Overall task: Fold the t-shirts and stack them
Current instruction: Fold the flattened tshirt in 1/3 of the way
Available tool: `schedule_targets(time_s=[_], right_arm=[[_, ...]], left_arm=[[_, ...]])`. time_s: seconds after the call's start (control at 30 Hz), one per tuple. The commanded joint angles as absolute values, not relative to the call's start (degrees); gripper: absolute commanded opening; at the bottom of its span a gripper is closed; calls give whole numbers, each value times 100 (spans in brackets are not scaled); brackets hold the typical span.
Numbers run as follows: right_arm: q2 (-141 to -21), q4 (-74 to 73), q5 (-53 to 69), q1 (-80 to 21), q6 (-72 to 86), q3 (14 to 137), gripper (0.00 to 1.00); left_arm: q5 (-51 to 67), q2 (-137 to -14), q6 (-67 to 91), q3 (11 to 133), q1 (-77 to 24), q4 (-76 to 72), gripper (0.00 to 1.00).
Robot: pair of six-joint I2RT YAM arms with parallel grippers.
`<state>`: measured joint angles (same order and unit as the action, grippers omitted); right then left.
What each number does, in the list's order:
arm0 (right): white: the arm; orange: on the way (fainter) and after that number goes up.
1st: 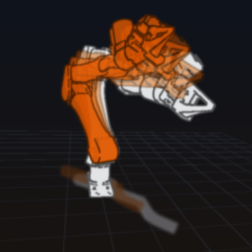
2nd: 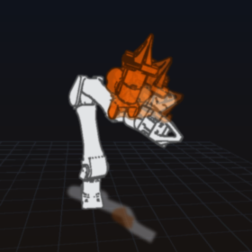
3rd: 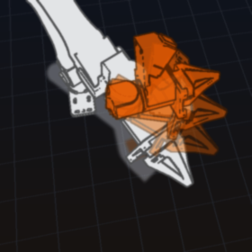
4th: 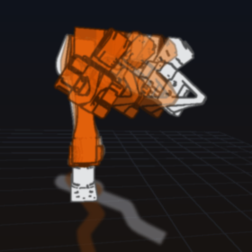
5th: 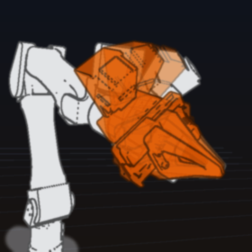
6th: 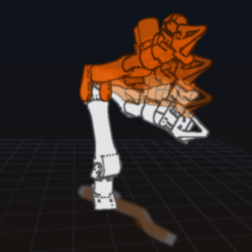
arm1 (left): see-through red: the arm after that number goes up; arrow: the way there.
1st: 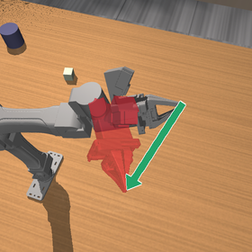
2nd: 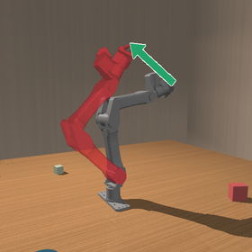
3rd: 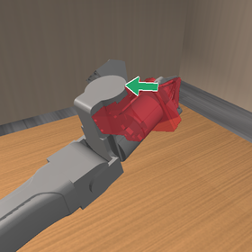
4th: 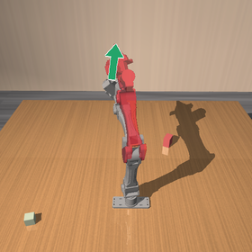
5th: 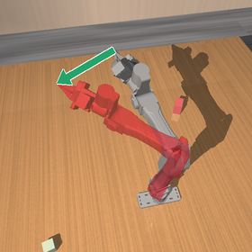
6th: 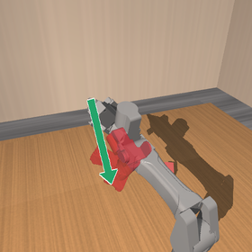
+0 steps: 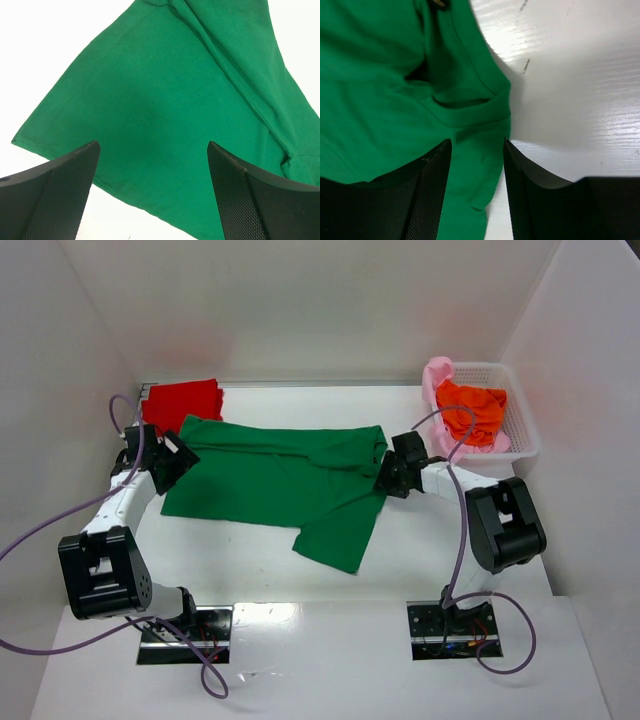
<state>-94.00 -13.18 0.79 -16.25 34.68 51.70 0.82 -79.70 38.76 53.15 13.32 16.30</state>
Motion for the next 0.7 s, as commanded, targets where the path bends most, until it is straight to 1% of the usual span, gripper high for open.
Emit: schedule_targets(time_s=[0.0, 0.17, 0.2, 0.23, 0.3, 0.33, 0.4, 0.43, 0.6, 0.67], right_arm=[[-9591, -1308, -60, -1668, 3507, 5219, 51], [-9834, -1478, -241, -1758, 3445, 5409, 45], [-9855, -1550, -281, -1758, 3445, 5495, 41], [-9922, -1590, -281, -1758, 3445, 5563, 34], [-10009, -1658, -334, -1758, 3393, 5658, 25], [-10063, -1706, -334, -1758, 3393, 5712, 17], [-10124, -1767, -404, -1758, 3393, 5774, 7], [-10125, -1819, -407, -1758, 3393, 5775, 0], [-10055, -2034, -1047, -1811, 3445, 5875, 0], [-9951, -2090, -1116, -1767, 3445, 5880, 0]], left_arm=[[219, -7910, 3735, 5537, 1362, 1538, 95], [404, -7910, 3683, 5598, 1362, 1538, 96], [423, -7898, 3683, 5613, 1362, 1538, 96], [483, -7858, 3683, 5660, 1362, 1538, 96], [489, -7857, 3630, 5718, 1362, 1538, 96], [529, -7857, 3630, 5759, 1362, 1538, 96], [536, -7805, 3630, 5818, 1362, 1590, 96], [536, -7805, 3630, 5819, 1362, 1591, 96], [536, -7752, 3630, 5871, 1362, 1644, 96], [589, -7752, 3630, 5871, 1362, 1644, 96]])
